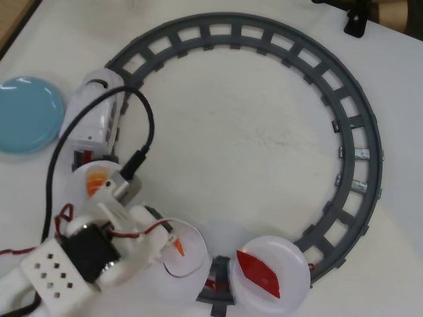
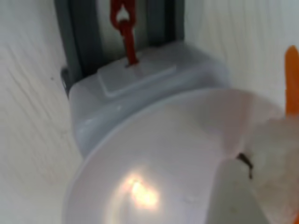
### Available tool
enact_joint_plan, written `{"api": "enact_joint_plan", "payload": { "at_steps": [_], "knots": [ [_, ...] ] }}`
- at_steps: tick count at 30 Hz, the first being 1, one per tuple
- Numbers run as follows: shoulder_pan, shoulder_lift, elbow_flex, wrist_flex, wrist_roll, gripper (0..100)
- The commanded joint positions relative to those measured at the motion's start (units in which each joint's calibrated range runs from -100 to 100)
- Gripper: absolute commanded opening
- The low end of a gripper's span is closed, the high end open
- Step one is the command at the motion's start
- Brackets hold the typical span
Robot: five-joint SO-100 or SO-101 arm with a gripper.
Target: Pick up the sushi from the Shinkansen and put it on the blue dish
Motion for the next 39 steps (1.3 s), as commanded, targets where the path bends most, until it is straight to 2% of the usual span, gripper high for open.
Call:
{"api": "enact_joint_plan", "payload": {
  "at_steps": [1, 7, 14, 20, 29, 39],
  "knots": [
    [-4.6, -6.7, -7.6, 4.2, -0.4, 3],
    [-16.2, -19.2, -9.6, 8.0, -2.5, 4],
    [-32.0, -24.5, -6.5, 10.3, -3.7, 4],
    [-41.3, -23.8, -2.4, 8.8, -3.8, 4],
    [-52.6, -23.1, 2.1, -2.2, -3.8, 4],
    [-57.7, -5.1, -5.6, -7.3, -5.6, 4]
  ]
}}
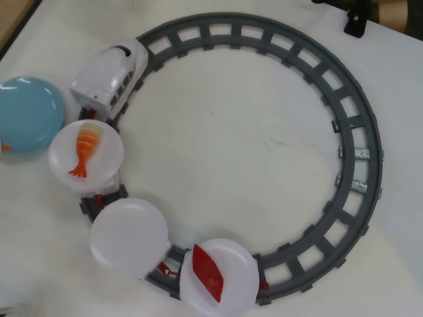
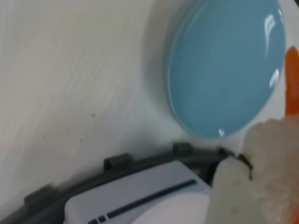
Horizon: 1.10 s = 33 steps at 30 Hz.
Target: Pick up the sushi from the Shinkansen and put it on the blue dish
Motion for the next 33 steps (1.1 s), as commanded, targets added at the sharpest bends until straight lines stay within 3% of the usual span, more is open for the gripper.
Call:
{"api": "enact_joint_plan", "payload": {
  "at_steps": [1, 19, 33],
  "knots": [
    [-0.7, 5.6, -6.9, -2.6, -0.5, 4],
    [-6.9, 36.4, -29.6, -3.3, -0.4, 4],
    [-2.5, 53.1, -45.9, -3.1, -0.3, 4]
  ]
}}
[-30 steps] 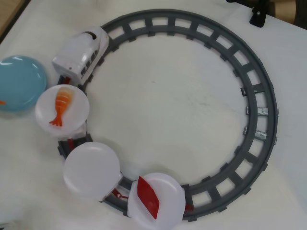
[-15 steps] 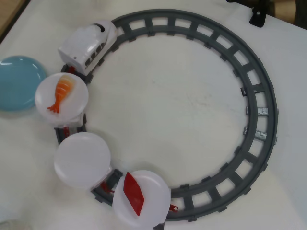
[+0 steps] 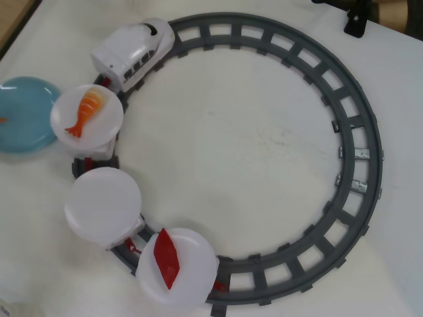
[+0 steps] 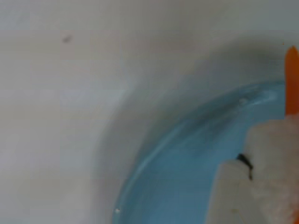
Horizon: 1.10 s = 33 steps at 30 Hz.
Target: Pick up the sushi from the Shinkansen and put it on the blue dish
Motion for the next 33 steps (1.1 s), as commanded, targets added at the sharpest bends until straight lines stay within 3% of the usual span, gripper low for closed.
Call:
{"api": "enact_joint_plan", "payload": {
  "at_steps": [1, 12, 19, 33],
  "knots": [
    [3.5, 0.4, -6.2, -0.3, -0.3, 4],
    [8.9, 1.3, -4.8, -0.9, -0.4, 4],
    [8.1, 2.8, -4.6, -0.6, -0.4, 15],
    [4.4, 5.0, -9.4, 1.9, -0.4, 15]
  ]
}}
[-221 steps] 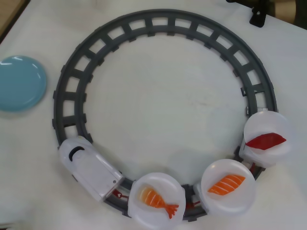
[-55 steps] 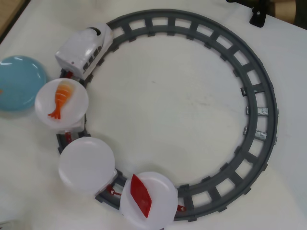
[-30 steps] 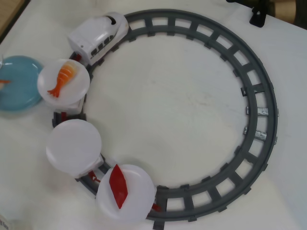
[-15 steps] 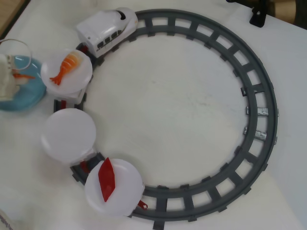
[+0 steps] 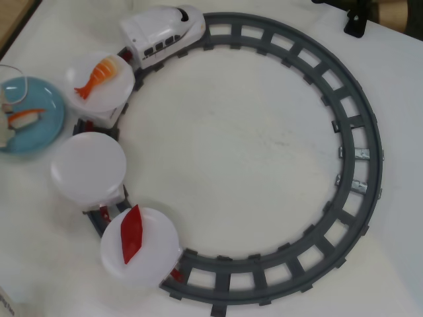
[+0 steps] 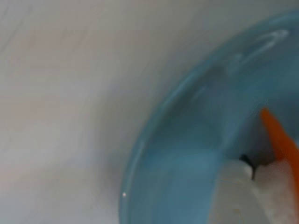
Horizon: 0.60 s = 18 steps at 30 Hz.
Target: Pick up the sushi from the Shinkansen and put it on the blue dish
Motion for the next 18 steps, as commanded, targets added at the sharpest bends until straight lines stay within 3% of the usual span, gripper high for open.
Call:
{"api": "enact_joint_plan", "payload": {
  "at_steps": [1, 12, 18],
  "knots": [
    [0.0, -1.4, -7.2, 3.2, -0.4, 15],
    [-0.2, -1.8, -24.7, 15.9, -0.5, 15],
    [-0.7, -10.0, -26.5, 19.7, -2.4, 15]
  ]
}}
